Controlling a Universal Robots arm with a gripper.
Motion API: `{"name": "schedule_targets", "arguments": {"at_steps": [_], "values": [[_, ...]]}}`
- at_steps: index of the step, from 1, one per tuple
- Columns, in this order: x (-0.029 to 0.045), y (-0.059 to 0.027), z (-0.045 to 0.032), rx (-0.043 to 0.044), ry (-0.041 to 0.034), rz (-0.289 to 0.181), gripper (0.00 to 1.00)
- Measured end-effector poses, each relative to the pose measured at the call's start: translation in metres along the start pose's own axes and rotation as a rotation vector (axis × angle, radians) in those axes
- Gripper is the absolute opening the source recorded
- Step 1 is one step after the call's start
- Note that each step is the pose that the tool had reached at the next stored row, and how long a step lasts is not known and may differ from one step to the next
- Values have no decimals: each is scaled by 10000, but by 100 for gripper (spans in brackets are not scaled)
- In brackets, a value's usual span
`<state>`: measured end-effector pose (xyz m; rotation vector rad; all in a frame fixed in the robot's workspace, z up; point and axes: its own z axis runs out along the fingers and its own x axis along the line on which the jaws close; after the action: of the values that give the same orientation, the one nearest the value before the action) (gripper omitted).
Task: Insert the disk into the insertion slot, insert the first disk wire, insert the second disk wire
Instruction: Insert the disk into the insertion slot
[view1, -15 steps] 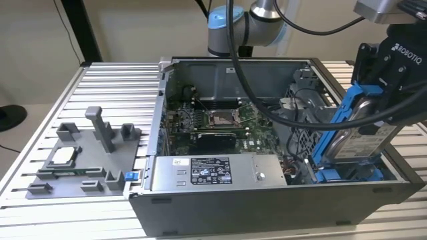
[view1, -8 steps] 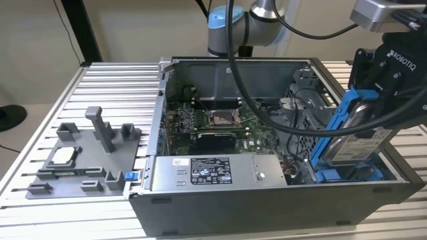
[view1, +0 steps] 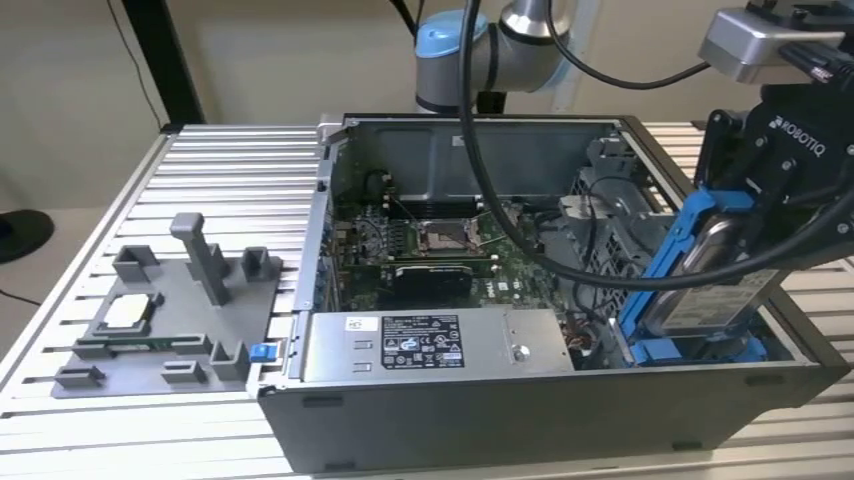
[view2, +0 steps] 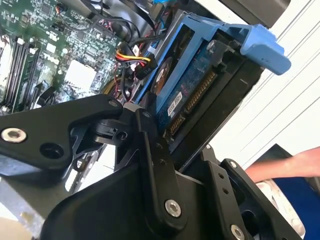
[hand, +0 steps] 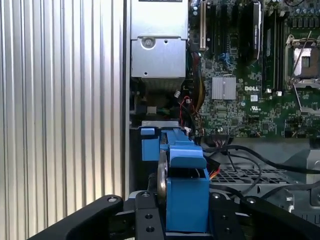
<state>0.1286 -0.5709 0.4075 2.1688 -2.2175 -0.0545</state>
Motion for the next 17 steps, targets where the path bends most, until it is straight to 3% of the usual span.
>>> {"name": "schedule_targets", "arguments": {"at_steps": [6, 9, 10, 17], "values": [[-1, -5, 99, -23, 1, 17, 0], [-1, -5, 98, -23, 3, 21, 0], [-1, -5, 98, -23, 4, 22, 100], [-12, -5, 101, -23, -2, 26, 100]]}}
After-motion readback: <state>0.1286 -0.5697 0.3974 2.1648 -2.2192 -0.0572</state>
